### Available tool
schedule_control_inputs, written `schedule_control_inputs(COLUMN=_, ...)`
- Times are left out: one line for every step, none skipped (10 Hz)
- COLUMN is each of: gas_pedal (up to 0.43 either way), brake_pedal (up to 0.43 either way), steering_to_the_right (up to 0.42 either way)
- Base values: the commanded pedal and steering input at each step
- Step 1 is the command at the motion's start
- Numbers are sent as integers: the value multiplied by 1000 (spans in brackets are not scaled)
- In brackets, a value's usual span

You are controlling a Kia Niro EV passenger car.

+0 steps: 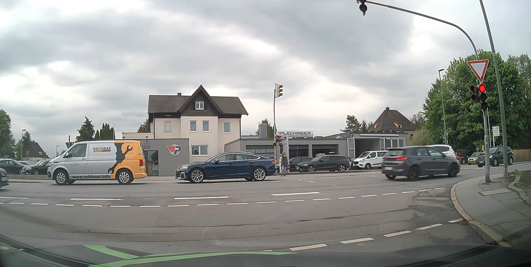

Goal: Follow the waypoints while adhering to traffic rules and regulations

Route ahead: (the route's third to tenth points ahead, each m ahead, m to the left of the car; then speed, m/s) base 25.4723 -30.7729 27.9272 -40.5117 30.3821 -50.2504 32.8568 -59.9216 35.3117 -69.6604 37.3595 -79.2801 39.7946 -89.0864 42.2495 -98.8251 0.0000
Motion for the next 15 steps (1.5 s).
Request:
schedule_control_inputs(gas_pedal=0, brake_pedal=287, steering_to_the_right=101)
schedule_control_inputs(gas_pedal=0, brake_pedal=287, steering_to_the_right=101)
schedule_control_inputs(gas_pedal=0, brake_pedal=287, steering_to_the_right=101)
schedule_control_inputs(gas_pedal=0, brake_pedal=287, steering_to_the_right=101)
schedule_control_inputs(gas_pedal=0, brake_pedal=287, steering_to_the_right=101)
schedule_control_inputs(gas_pedal=0, brake_pedal=287, steering_to_the_right=101)
schedule_control_inputs(gas_pedal=0, brake_pedal=287, steering_to_the_right=101)
schedule_control_inputs(gas_pedal=0, brake_pedal=287, steering_to_the_right=101)
schedule_control_inputs(gas_pedal=0, brake_pedal=287, steering_to_the_right=100)
schedule_control_inputs(gas_pedal=0, brake_pedal=287, steering_to_the_right=101)
schedule_control_inputs(gas_pedal=0, brake_pedal=287, steering_to_the_right=101)
schedule_control_inputs(gas_pedal=0, brake_pedal=287, steering_to_the_right=101)
schedule_control_inputs(gas_pedal=0, brake_pedal=287, steering_to_the_right=101)
schedule_control_inputs(gas_pedal=0, brake_pedal=287, steering_to_the_right=101)
schedule_control_inputs(gas_pedal=0, brake_pedal=287, steering_to_the_right=101)
